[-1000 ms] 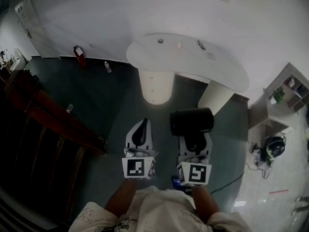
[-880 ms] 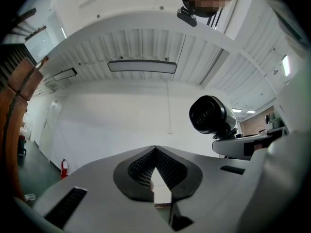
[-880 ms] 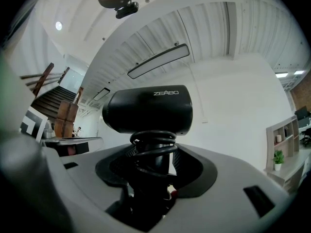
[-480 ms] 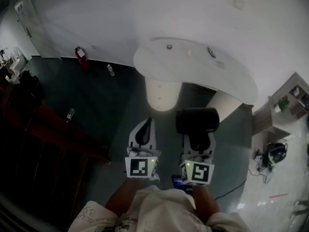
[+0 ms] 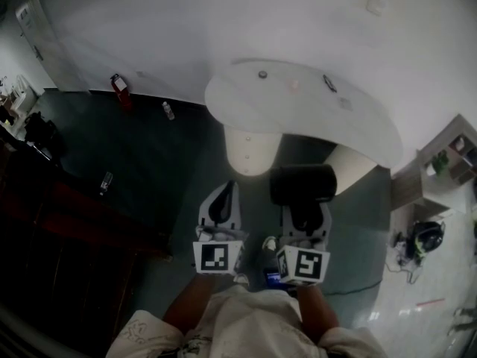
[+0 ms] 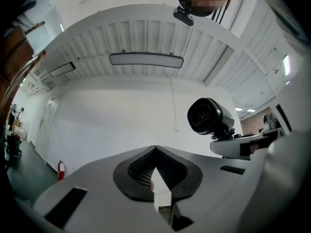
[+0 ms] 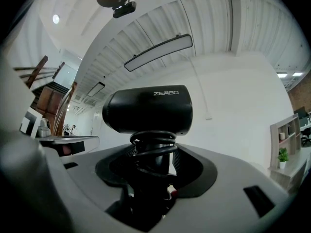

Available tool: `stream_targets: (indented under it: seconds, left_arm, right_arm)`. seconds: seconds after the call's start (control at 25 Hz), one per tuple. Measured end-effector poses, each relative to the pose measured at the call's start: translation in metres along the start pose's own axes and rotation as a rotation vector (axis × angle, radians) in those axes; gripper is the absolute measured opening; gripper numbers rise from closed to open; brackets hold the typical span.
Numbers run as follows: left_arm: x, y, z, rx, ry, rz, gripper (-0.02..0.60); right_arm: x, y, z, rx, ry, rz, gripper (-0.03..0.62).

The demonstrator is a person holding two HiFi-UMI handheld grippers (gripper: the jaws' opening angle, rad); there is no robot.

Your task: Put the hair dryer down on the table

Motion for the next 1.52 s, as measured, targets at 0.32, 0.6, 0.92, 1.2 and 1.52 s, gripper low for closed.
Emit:
stream_targets:
  seconds: [0.32,0.6,0.92,1.2,1.52]
  left_arm:
    - [-0.015,0.073,0.004,0.013,0.028,-0.005,-0.005]
    - [-0.020,0.164,-0.005,0.026,0.019,0.009,-0.005]
    - [-0.032,0.258,-0.022,0.048,0.038,0.007,-0.005]
    - [-0.046,0.301,-0.021,0.071,0.054,0.024,-0.005]
    - [-0.052,0.322,-0.004,0.060,0.058,0.028,-0.005]
  right_arm:
    - [-0.015,0.071,-0.031,0.019,0.006,0.004,0.236]
    - [-0.019,0.151,-0.080,0.034,0.019,0.019,0.235]
    - [-0.032,0.229,-0.142,0.061,0.031,0.032,0.236]
    - [-0.038,0.272,-0.166,0.078,0.053,0.031,0.236]
    - [-0.047,0.297,-0.160,0.082,0.046,0.053,0.236]
Point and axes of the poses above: the fingertips, and each gripper's own axes: y forward along the fingers, z to its left, x out of its top, the point moved 5 cm from there along -y, backward along the fingers, and after that the axes turned 2 degrees about x, right-handed, at the moved point
